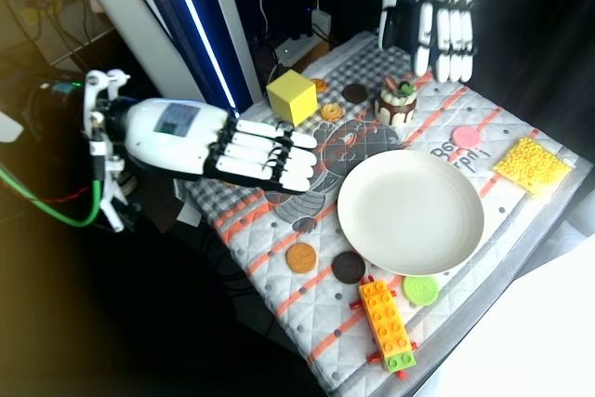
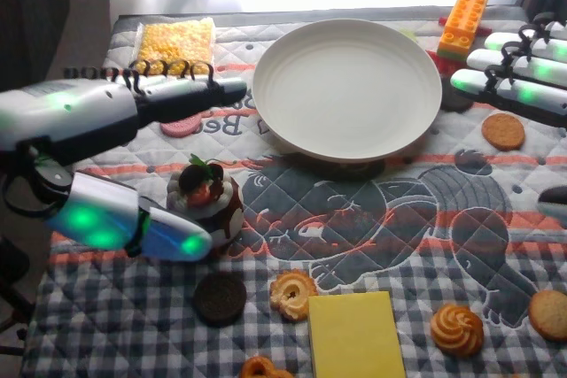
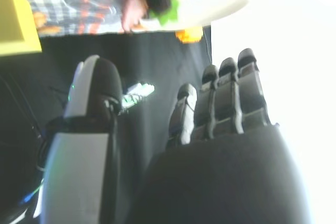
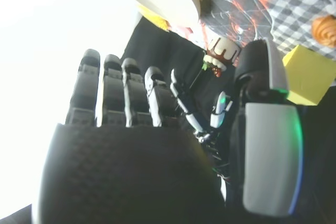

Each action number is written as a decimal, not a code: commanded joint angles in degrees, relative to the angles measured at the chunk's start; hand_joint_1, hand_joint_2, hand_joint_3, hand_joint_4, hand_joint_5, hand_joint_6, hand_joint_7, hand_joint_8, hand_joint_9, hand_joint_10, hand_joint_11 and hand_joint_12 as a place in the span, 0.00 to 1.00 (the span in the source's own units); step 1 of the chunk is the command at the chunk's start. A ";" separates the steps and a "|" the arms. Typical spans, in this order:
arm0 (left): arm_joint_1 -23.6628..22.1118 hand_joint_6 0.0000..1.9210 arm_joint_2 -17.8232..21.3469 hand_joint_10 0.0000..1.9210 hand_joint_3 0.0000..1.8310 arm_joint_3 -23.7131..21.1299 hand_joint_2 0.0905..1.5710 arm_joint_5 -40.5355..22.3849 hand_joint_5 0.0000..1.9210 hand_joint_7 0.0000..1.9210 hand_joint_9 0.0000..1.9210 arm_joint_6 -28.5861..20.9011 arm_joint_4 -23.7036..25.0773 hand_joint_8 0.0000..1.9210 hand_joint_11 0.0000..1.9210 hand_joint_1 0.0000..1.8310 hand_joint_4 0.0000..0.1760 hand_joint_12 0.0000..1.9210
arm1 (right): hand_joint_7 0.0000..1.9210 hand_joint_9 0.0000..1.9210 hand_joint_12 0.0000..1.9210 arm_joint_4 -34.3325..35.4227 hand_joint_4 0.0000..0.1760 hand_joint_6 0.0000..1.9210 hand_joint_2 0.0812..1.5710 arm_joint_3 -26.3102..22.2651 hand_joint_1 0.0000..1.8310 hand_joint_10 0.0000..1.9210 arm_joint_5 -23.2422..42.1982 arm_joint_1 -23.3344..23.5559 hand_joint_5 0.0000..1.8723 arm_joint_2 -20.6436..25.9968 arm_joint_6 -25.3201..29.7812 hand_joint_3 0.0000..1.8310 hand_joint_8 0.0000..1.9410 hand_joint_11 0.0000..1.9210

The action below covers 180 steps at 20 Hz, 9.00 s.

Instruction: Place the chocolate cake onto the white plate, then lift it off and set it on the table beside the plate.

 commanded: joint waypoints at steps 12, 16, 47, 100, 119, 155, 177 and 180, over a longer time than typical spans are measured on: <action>0.22 0.00 -7.32 0.02 0.01 5.09 0.67 2.38 0.01 0.02 0.03 -0.30 -0.35 0.01 0.00 0.43 1.00 0.46 | 0.00 0.00 0.26 1.76 0.00 0.00 0.80 0.42 0.30 0.00 6.65 0.10 0.00 -0.13 -0.20 0.00 0.00 0.00; 0.82 0.07 -8.89 0.67 0.00 6.58 0.73 3.12 0.17 0.04 0.00 -0.33 -1.42 0.41 0.00 0.57 0.60 0.93 | 0.00 0.00 0.19 1.99 0.00 0.00 0.80 0.46 0.32 0.00 6.65 -0.04 0.00 -0.24 -0.20 0.00 0.00 0.00; -18.06 0.64 -29.36 0.79 0.00 27.70 0.70 14.60 0.10 0.06 0.11 7.89 -10.39 0.66 0.16 0.62 0.00 0.93 | 0.00 0.00 0.00 2.79 0.00 0.00 0.81 1.51 0.33 0.00 6.94 -0.43 0.00 -1.19 -0.17 0.00 0.00 0.00; 14.04 0.60 -2.85 0.57 0.00 3.48 0.81 -29.15 0.04 0.05 0.02 -14.94 -8.07 0.54 0.00 0.46 0.00 0.75 | 0.00 0.00 0.45 -0.69 0.00 0.00 0.71 20.97 0.54 0.04 -7.95 17.97 0.03 -23.29 6.99 0.00 0.00 0.00; 13.34 0.48 -4.62 0.56 0.00 4.79 0.83 -28.55 0.08 0.06 0.04 -17.70 -5.36 0.44 0.00 0.47 0.20 0.76 | 0.04 0.08 0.54 -0.46 0.00 0.00 0.68 33.30 0.52 0.00 -20.04 23.26 0.05 -38.52 4.74 0.00 0.00 0.00; 14.43 0.47 -4.76 0.28 0.00 5.60 0.87 -28.72 0.06 0.10 0.04 -18.86 -8.85 0.25 0.00 0.37 0.20 0.55 | 0.39 0.39 1.00 -16.10 0.00 0.71 0.79 19.62 0.63 0.95 -13.10 22.03 0.37 -22.60 22.26 0.00 0.78 0.41; 16.12 0.47 -4.17 0.40 0.00 5.52 0.87 -30.37 0.05 0.07 0.01 -18.86 -11.67 0.36 0.00 0.35 0.19 0.53 | 0.13 0.09 0.96 -26.61 0.00 0.37 0.74 15.02 0.60 0.60 -2.71 -1.07 0.10 -13.18 46.43 0.00 0.28 0.03; 16.16 0.48 -4.17 0.39 0.00 5.49 0.87 -30.45 0.06 0.08 0.01 -18.86 -11.72 0.35 0.00 0.36 0.20 0.52 | 0.07 0.02 0.82 -26.54 0.00 0.10 0.72 15.47 0.55 0.37 -4.30 -1.22 0.04 -13.56 46.43 0.00 0.03 0.00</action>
